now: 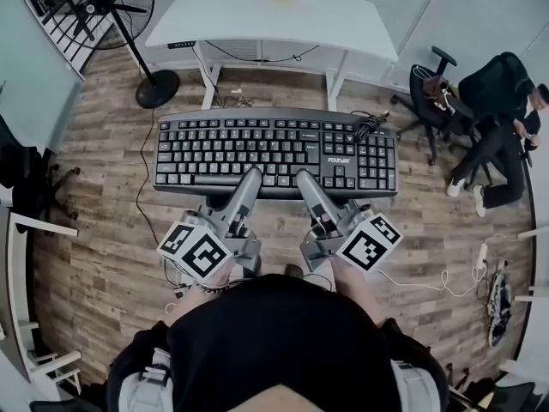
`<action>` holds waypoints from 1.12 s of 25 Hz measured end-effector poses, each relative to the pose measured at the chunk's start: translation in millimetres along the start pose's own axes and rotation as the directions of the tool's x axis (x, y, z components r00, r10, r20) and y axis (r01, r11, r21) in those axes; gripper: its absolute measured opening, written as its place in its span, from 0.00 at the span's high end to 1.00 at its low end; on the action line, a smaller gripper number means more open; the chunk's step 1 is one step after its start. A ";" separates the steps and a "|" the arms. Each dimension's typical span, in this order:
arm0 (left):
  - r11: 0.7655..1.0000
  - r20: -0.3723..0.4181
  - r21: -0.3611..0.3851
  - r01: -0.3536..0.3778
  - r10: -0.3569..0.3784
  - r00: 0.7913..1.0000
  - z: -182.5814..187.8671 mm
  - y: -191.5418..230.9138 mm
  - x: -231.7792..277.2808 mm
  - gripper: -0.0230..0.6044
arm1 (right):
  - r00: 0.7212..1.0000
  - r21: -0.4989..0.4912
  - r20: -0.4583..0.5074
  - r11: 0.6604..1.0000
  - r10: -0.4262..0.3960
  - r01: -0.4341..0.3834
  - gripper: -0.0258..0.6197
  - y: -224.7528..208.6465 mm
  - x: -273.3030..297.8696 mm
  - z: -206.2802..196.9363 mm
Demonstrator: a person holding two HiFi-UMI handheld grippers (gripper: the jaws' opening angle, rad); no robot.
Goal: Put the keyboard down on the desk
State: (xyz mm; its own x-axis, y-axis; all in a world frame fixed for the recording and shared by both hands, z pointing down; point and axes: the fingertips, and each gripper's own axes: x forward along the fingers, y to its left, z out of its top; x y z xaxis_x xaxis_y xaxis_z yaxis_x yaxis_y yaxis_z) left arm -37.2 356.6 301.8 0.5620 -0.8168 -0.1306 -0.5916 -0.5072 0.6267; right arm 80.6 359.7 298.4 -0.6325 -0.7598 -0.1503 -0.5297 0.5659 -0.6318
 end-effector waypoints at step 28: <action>0.997 -0.052 -0.009 0.075 -0.075 0.996 55.3 72.3 -29.4 0.60 | 0.997 -0.021 0.052 0.998 -0.059 0.060 0.69 35.0 71.8 -50.3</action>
State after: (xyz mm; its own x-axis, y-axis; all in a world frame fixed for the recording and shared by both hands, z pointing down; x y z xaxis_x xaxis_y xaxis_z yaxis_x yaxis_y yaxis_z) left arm -128.5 328.8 308.5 0.6341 -0.7610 -0.1370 -0.5428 -0.5642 0.6221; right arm -11.7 341.1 303.8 -0.5698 -0.8076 -0.1520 -0.5787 0.5257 -0.6235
